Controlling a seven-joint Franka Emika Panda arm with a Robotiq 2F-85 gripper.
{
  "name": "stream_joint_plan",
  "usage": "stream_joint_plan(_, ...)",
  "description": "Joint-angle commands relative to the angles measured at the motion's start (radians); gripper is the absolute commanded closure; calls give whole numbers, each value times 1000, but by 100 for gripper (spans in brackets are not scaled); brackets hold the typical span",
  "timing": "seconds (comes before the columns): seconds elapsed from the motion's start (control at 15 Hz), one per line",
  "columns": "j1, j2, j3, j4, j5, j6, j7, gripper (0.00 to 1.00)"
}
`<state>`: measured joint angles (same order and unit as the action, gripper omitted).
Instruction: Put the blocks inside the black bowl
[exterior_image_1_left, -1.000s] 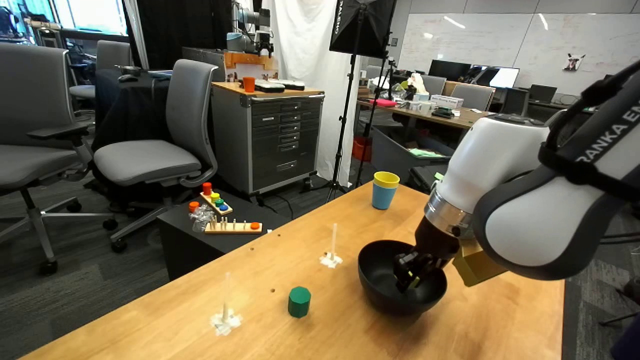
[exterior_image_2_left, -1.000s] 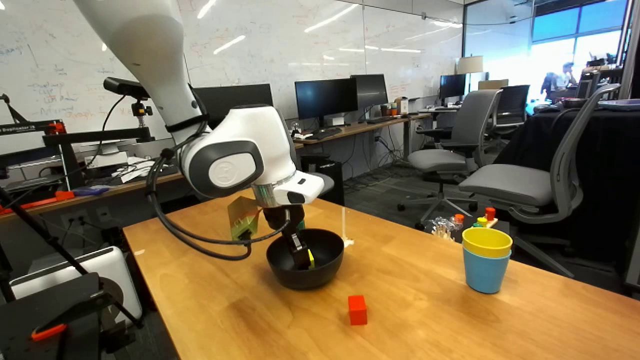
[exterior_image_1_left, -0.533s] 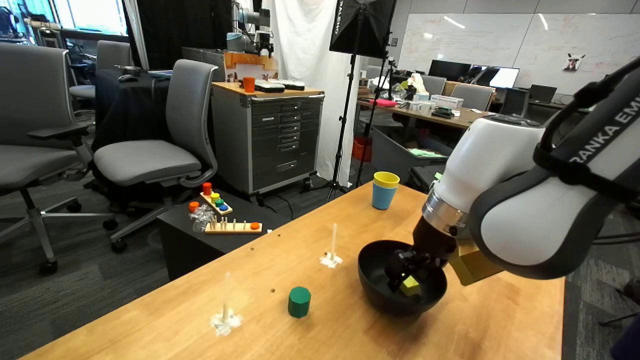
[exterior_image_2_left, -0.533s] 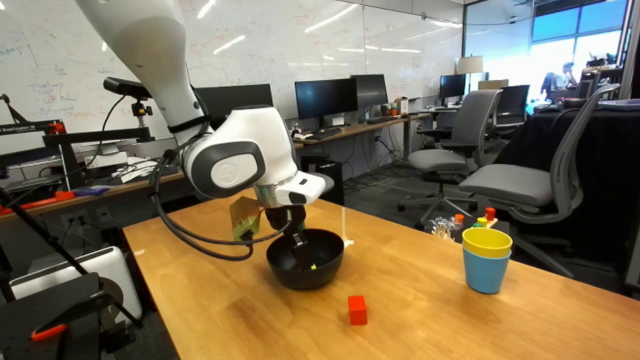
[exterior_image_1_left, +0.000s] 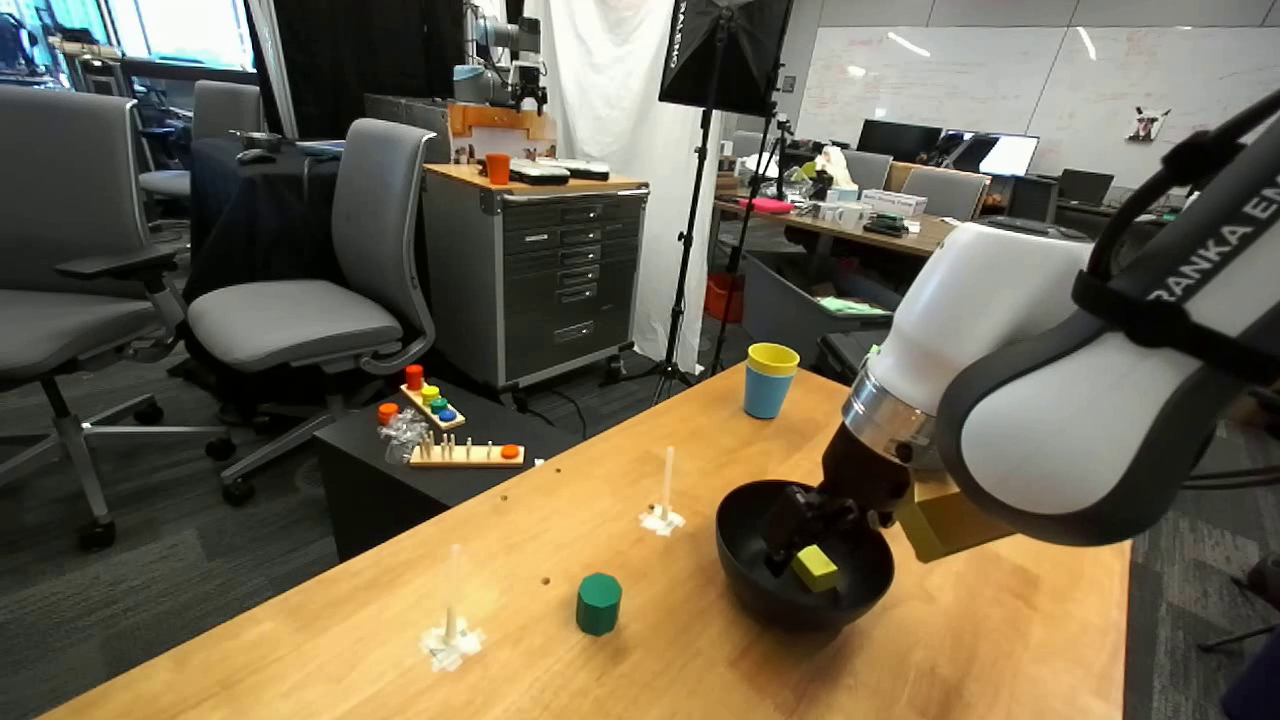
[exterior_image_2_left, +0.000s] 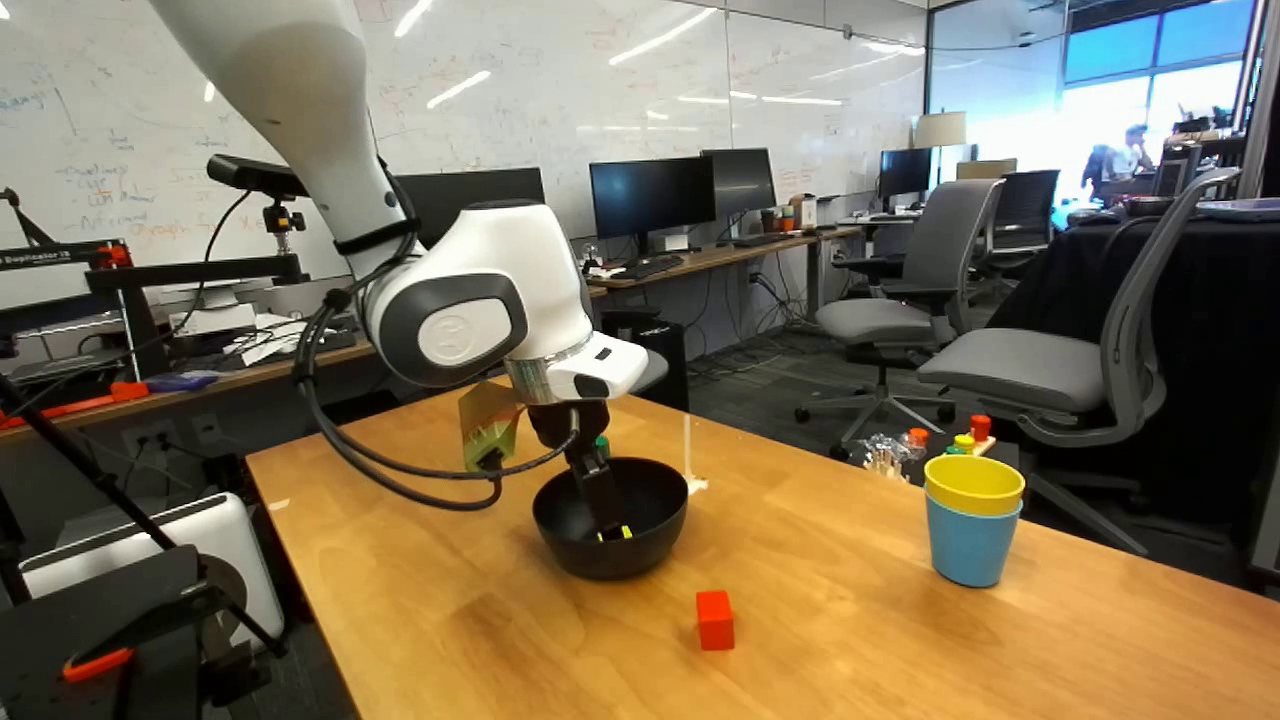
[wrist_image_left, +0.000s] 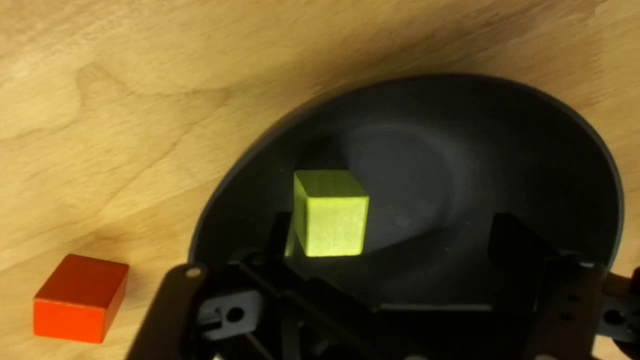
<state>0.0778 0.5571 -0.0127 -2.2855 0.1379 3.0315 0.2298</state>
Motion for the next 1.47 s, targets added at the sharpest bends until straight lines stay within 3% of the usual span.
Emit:
stream_joint_plan(0.0,-57,-80,80,-39,43,-20,-24,0)
stream_joint_plan(0.47,-225,-267,337,-104,224,-85,-88,0)
stream_joint_plan(0.8,-270,-402,446,-163,423,-146,-176,0)
stream_joint_plan(0.93,-273,-447,465,-184,482,-219,-224,0)
stream_joint_plan(1.0,-168,-377,358,-137,450,-165,-186,0)
stream_joint_plan(1.4,-163,-420,357,-168,474,-205,-208,0)
